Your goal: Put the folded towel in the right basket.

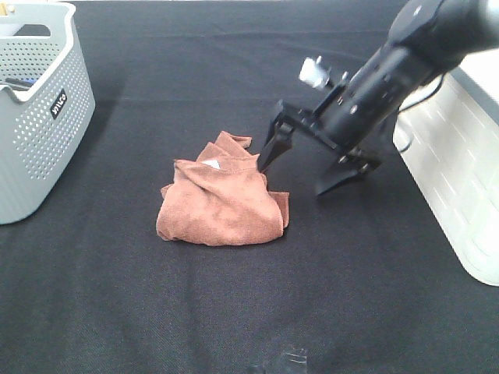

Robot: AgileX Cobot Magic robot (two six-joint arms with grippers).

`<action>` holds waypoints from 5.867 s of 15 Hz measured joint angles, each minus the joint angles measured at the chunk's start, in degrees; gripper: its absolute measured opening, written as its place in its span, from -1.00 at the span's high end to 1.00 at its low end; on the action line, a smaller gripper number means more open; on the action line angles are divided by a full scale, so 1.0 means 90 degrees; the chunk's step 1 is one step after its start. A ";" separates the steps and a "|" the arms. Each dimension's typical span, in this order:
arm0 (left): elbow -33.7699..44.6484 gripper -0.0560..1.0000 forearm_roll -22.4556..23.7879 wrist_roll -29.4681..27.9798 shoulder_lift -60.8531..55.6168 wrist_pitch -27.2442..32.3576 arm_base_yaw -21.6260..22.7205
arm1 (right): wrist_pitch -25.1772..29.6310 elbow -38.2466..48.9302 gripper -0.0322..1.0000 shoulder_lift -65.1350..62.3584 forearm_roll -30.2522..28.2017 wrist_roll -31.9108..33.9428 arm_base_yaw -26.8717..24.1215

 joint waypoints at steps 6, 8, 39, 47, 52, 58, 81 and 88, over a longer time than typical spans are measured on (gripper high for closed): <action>0.0000 -0.98 0.0000 0.0000 0.0000 0.0000 0.0000 | -0.0554 -0.0006 -0.94 0.0707 0.0637 -0.0516 0.0000; 0.0000 -0.98 0.0000 0.0000 0.0000 0.0000 0.0000 | -0.0560 -0.0013 -0.94 0.0738 0.0662 -0.0547 0.0000; 0.0000 -0.98 0.0000 0.0000 0.0000 0.0000 0.0000 | 0.2451 -0.5921 0.62 0.0357 -0.2687 0.0821 0.1388; 0.0000 -0.98 0.0000 0.0000 0.0000 0.0000 0.0000 | 0.2496 -0.6016 0.62 -0.1426 -0.2871 0.1025 -0.0847; 0.0000 -0.98 0.0000 0.0000 0.0000 0.0000 0.0000 | 0.2496 -0.5080 0.62 -0.1668 -0.2973 0.1025 -0.3132; 0.0000 -0.98 0.0000 0.0000 0.0000 0.0000 0.0000 | 0.2502 -0.3864 0.62 -0.0917 -0.3699 0.1012 -0.3380; 0.0000 -0.98 0.0000 0.0000 0.0000 0.0000 0.0000 | 0.2483 -0.3654 -0.94 -0.1802 -0.4291 0.2445 -0.1299; 0.0000 -0.98 0.0000 0.0000 0.0000 0.0000 0.0000 | 0.2260 -0.0204 -0.94 -0.5208 -0.4615 0.2578 -0.1286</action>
